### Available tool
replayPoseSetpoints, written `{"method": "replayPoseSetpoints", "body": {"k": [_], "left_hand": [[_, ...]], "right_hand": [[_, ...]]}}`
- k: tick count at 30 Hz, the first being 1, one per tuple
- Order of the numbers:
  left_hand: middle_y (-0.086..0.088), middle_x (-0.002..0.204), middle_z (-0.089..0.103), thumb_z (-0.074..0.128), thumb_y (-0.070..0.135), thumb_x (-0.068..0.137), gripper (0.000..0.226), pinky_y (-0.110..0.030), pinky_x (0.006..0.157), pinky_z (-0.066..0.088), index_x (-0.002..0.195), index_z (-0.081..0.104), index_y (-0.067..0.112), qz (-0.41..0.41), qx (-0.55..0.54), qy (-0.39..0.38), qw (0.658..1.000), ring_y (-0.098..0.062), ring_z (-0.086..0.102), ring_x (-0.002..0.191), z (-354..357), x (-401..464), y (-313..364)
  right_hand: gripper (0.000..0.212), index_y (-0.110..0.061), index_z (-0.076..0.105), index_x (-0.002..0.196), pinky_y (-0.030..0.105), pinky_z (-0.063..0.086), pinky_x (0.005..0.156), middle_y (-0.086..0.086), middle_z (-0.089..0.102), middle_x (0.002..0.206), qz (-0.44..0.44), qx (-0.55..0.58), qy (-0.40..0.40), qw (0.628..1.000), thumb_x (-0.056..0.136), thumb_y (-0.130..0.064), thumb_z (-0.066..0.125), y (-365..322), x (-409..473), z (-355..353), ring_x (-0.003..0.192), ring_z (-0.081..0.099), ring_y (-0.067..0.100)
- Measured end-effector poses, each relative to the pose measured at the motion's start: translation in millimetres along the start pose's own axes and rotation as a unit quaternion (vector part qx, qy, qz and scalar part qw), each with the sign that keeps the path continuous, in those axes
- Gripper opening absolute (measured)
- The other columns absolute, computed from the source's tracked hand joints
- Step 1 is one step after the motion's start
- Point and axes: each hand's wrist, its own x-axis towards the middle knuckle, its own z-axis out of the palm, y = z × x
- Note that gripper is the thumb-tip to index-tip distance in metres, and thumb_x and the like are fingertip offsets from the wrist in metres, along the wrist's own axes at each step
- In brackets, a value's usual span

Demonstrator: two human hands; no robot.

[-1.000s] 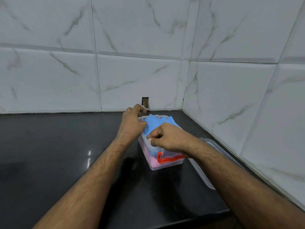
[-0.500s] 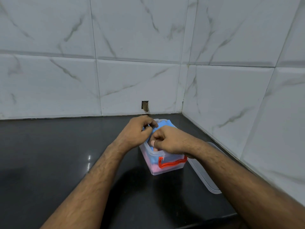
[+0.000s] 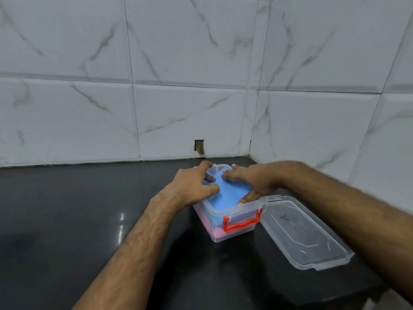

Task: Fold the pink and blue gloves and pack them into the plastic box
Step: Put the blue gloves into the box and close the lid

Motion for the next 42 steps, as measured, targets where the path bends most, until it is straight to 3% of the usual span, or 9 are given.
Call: {"method": "replayPoseSetpoints", "body": {"k": [5, 12, 16, 19, 21, 30, 33, 38, 42], "left_hand": [[0.017, 0.140, 0.062, 0.058, 0.026, 0.090, 0.056, -0.031, 0.115, 0.037, 0.145, 0.047, 0.030, -0.018, -0.002, -0.034, 0.999, -0.011, 0.058, 0.119, -4, 0, -1], [0.016, 0.135, 0.066, 0.048, 0.010, 0.086, 0.043, -0.033, 0.119, 0.023, 0.125, 0.054, 0.027, -0.020, 0.027, -0.011, 0.999, -0.012, 0.051, 0.131, 4, 5, -3], [0.017, 0.119, 0.065, 0.046, 0.017, 0.091, 0.040, -0.035, 0.121, 0.017, 0.115, 0.067, 0.041, -0.008, 0.062, -0.027, 0.998, -0.014, 0.049, 0.129, 5, 7, -8], [0.020, 0.131, 0.067, 0.049, 0.026, 0.094, 0.033, -0.034, 0.122, 0.017, 0.109, 0.076, 0.038, -0.009, 0.065, -0.030, 0.997, -0.009, 0.048, 0.134, 6, 10, -11], [0.024, 0.138, 0.063, 0.054, 0.033, 0.093, 0.030, -0.032, 0.122, 0.018, 0.109, 0.078, 0.037, -0.005, 0.074, -0.033, 0.997, -0.005, 0.046, 0.137, 6, 13, -12], [0.015, 0.113, 0.076, 0.037, 0.040, 0.071, 0.046, -0.033, 0.115, 0.033, 0.079, 0.083, 0.037, 0.020, 0.046, -0.031, 0.998, -0.008, 0.061, 0.113, 4, 12, -17], [0.014, 0.107, 0.078, 0.040, 0.039, 0.072, 0.044, -0.029, 0.110, 0.039, 0.077, 0.084, 0.034, 0.032, 0.018, -0.015, 0.999, -0.009, 0.064, 0.109, 5, 10, -20], [0.007, 0.108, 0.076, 0.042, 0.031, 0.075, 0.042, -0.027, 0.097, 0.047, 0.074, 0.082, 0.018, 0.096, -0.036, 0.057, 0.993, -0.012, 0.066, 0.105, 8, -1, -28], [0.002, 0.093, 0.061, 0.042, 0.030, 0.083, 0.041, -0.040, 0.085, 0.047, 0.074, 0.072, 0.006, 0.129, -0.039, 0.116, 0.984, -0.020, 0.060, 0.088, 12, -8, -33]], "right_hand": [[0.098, -0.032, 0.014, 0.161, 0.047, 0.021, 0.123, 0.002, 0.018, 0.167, -0.009, 0.036, -0.027, 0.999, 0.085, -0.057, 0.071, 10, 4, -14, 0.152, 0.022, 0.026], [0.103, -0.032, 0.011, 0.162, 0.047, 0.020, 0.121, 0.005, 0.014, 0.168, 0.034, -0.051, -0.059, 0.996, 0.084, -0.045, 0.078, 1, 11, -32, 0.153, 0.021, 0.028], [0.110, -0.038, 0.005, 0.161, 0.050, 0.025, 0.118, 0.007, 0.011, 0.168, 0.062, -0.134, -0.080, 0.986, 0.081, -0.050, 0.079, -12, 19, -32, 0.151, 0.024, 0.031], [0.111, -0.049, 0.000, 0.157, 0.055, 0.028, 0.117, 0.004, -0.005, 0.170, 0.085, -0.180, -0.103, 0.975, 0.079, -0.054, 0.078, -18, 25, -30, 0.152, 0.022, 0.034], [0.111, -0.052, -0.002, 0.156, 0.055, 0.029, 0.115, 0.004, -0.002, 0.170, 0.089, -0.202, -0.113, 0.969, 0.080, -0.055, 0.078, -19, 29, -31, 0.151, 0.024, 0.034], [0.109, -0.053, -0.005, 0.156, 0.055, 0.031, 0.116, 0.003, 0.007, 0.170, 0.073, -0.187, -0.148, 0.969, 0.086, -0.038, 0.078, -18, 42, -23, 0.149, 0.029, 0.033], [0.105, -0.049, 0.000, 0.157, 0.054, 0.030, 0.116, 0.002, 0.017, 0.167, 0.059, -0.162, -0.119, 0.978, 0.087, -0.035, 0.077, -15, 42, -16, 0.149, 0.029, 0.030], [0.104, -0.050, 0.006, 0.156, 0.061, 0.017, 0.120, -0.005, 0.006, 0.170, 0.075, -0.130, -0.037, 0.988, 0.083, -0.040, 0.079, -9, 36, -3, 0.156, 0.005, 0.030], [0.088, -0.034, 0.023, 0.157, 0.052, 0.021, 0.116, -0.011, 0.019, 0.166, 0.017, -0.220, 0.076, 0.972, 0.085, -0.055, 0.069, -3, 25, 6, 0.155, 0.008, 0.025]]}}
